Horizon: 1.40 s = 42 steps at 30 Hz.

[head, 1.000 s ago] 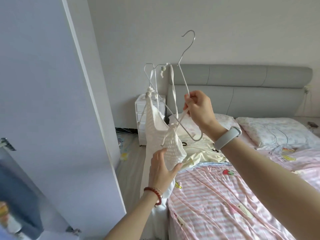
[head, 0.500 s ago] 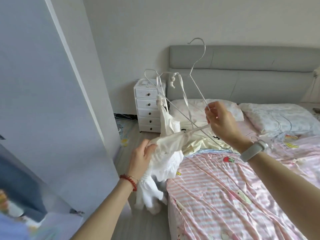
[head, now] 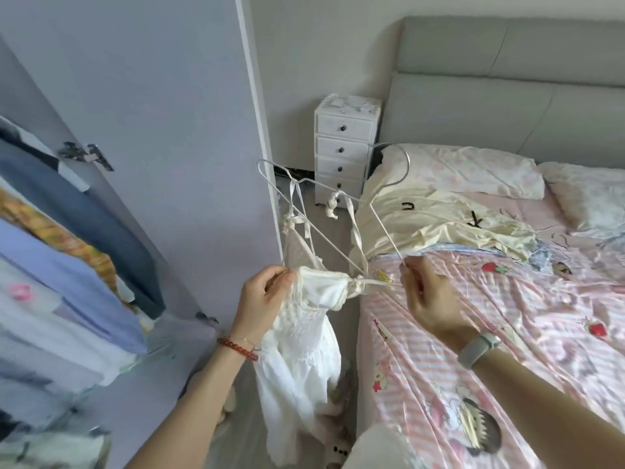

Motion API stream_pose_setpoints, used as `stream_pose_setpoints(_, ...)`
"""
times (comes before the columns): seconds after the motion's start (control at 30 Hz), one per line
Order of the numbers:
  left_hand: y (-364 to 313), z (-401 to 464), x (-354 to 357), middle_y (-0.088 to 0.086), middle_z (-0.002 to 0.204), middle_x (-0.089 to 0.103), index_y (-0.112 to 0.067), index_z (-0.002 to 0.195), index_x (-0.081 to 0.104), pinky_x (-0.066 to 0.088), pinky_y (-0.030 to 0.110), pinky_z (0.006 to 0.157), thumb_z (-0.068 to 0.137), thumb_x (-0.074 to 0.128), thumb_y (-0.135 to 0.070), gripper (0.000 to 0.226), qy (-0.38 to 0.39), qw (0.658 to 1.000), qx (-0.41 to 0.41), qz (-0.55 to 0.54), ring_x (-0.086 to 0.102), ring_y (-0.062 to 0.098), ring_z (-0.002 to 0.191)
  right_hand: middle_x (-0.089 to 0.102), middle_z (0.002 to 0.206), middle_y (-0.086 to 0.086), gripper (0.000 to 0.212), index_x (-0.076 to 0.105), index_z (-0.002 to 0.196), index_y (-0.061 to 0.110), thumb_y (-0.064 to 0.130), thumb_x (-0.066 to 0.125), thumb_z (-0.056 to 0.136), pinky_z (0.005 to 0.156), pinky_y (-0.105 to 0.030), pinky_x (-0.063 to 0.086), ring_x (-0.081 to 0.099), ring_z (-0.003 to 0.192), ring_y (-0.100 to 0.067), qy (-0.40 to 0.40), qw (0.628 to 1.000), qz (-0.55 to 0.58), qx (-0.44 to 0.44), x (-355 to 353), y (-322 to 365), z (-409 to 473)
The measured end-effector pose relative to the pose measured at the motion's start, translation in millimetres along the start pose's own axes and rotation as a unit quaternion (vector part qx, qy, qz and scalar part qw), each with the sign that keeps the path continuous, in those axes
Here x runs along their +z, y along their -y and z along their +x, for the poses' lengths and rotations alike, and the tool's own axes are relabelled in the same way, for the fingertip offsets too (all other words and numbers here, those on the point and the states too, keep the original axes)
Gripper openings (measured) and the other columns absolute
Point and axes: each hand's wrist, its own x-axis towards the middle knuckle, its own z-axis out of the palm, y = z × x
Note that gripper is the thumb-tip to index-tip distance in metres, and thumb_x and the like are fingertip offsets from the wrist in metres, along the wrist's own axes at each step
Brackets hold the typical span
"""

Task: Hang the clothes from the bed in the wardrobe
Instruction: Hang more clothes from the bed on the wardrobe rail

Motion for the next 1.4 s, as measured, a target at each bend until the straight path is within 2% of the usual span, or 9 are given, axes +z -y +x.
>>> stream_pose_setpoints(0.23, 11.8, -70.3, -59.8, -0.01, 0.059, 0.053, -0.025, 0.071, 0.061, 0.035, 0.008, 0.051, 0.087, 0.061, -0.016, 0.018, -0.032, 0.998, -0.054, 0.017, 0.046, -0.003, 0.054, 0.053, 0.048, -0.006, 0.009, 0.041, 0.093, 0.017, 0.023, 0.036, 0.089, 0.04, -0.021, 0.026, 0.048, 0.036, -0.023, 0.091, 0.988, -0.036, -0.122, 17.9, 57.9, -36.6)
stream_pose_setpoints(0.43, 6.1, -128.3, -156.4, -0.003, 0.059, 0.048, -0.013, 0.067, 0.06, 0.035, 0.01, 0.051, 0.088, 0.059, -0.01, 0.021, -0.225, 0.968, -0.107, 0.009, 0.04, -0.003, 0.053, 0.061, 0.055, -0.004, 0.01, 0.056, 0.094, 0.008, 0.013, 0.05, 0.087, 0.038, -0.023, 0.032, 0.05, 0.047, -0.024, 0.122, 0.964, 0.028, -0.234, 85.1, 147.5, -16.9)
stream_pose_setpoints(0.67, -29.3, -195.5, -280.7, 0.002, 0.073, 0.051, -0.002, 0.08, 0.061, 0.039, 0.012, 0.06, 0.09, 0.056, -0.014, 0.016, -0.456, 0.879, -0.124, 0.062, 0.044, 0.004, 0.066, 0.049, 0.056, -0.003, 0.013, 0.059, 0.096, 0.0, 0.009, 0.049, 0.092, 0.055, -0.038, 0.043, 0.046, 0.049, -0.03, 0.236, 0.9, 0.203, -0.305, 175.0, 302.0, 21.2)
stream_pose_setpoints(0.77, -40.1, -209.9, -328.9, 0.002, 0.073, 0.052, -0.001, 0.08, 0.062, 0.04, 0.02, 0.065, 0.09, 0.057, -0.018, 0.02, -0.543, 0.826, -0.132, 0.073, 0.045, 0.007, 0.066, 0.05, 0.06, -0.004, 0.013, 0.058, 0.095, 0.003, 0.012, 0.048, 0.093, 0.063, -0.039, 0.043, 0.046, 0.056, -0.027, 0.281, 0.865, 0.283, -0.304, 212.0, 372.2, 32.0)
stream_pose_setpoints(0.87, -47.5, -215.0, -375.1, -0.007, 0.064, 0.05, -0.012, 0.072, 0.059, 0.038, 0.006, 0.055, 0.089, 0.058, -0.02, 0.019, -0.62, 0.767, -0.129, 0.098, 0.043, -0.002, 0.056, 0.052, 0.061, -0.009, 0.01, 0.054, 0.087, 0.01, 0.014, 0.047, 0.093, 0.064, -0.034, 0.041, 0.048, 0.06, -0.027, 0.347, 0.821, 0.36, -0.275, 247.4, 438.4, 40.1)
stream_pose_setpoints(0.93, -49.3, -215.8, -403.7, -0.007, 0.062, 0.046, -0.016, 0.067, 0.053, 0.035, 0.005, 0.049, 0.09, 0.055, -0.017, 0.023, -0.653, 0.735, -0.136, 0.118, 0.04, 0.002, 0.056, 0.05, 0.059, -0.001, 0.016, 0.049, 0.078, 0.021, 0.015, 0.046, 0.093, 0.058, -0.028, 0.038, 0.045, 0.057, -0.019, 0.387, 0.796, 0.394, -0.247, 271.5, 478.1, 45.1)
stream_pose_setpoints(1.07, -41.1, -212.3, -450.9, -0.001, 0.06, 0.044, -0.017, 0.065, 0.047, 0.039, 0.019, 0.048, 0.091, 0.054, -0.014, 0.027, -0.671, 0.711, -0.175, 0.115, 0.038, 0.011, 0.053, 0.045, 0.063, 0.005, 0.022, 0.046, 0.076, 0.026, 0.015, 0.041, 0.094, 0.053, -0.025, 0.034, 0.041, 0.054, -0.009, 0.479, 0.744, 0.408, -0.224, 317.9, 544.4, 49.6)
stream_pose_setpoints(1.17, -33.2, -203.6, -477.2, 0.004, 0.06, 0.044, -0.017, 0.066, 0.047, 0.04, 0.021, 0.043, 0.09, 0.056, -0.015, 0.026, -0.685, 0.697, -0.2, 0.068, 0.039, 0.016, 0.048, 0.046, 0.067, 0.006, 0.022, 0.045, 0.075, 0.025, 0.013, 0.038, 0.092, 0.049, -0.021, 0.033, 0.043, 0.054, -0.008, 0.496, 0.741, 0.394, -0.224, 344.9, 580.1, 50.6)
stream_pose_setpoints(1.4, -40.9, -175.3, -550.8, 0.012, 0.081, 0.056, -0.022, 0.065, 0.053, 0.054, 0.044, 0.069, 0.087, 0.058, -0.02, 0.023, -0.755, 0.63, -0.169, 0.072, 0.052, 0.026, 0.066, 0.048, 0.068, 0.002, 0.017, 0.049, 0.087, 0.017, 0.005, 0.038, 0.089, 0.051, -0.024, 0.036, 0.045, 0.058, -0.015, 0.482, 0.748, 0.422, -0.172, 392.0, 648.4, 67.1)
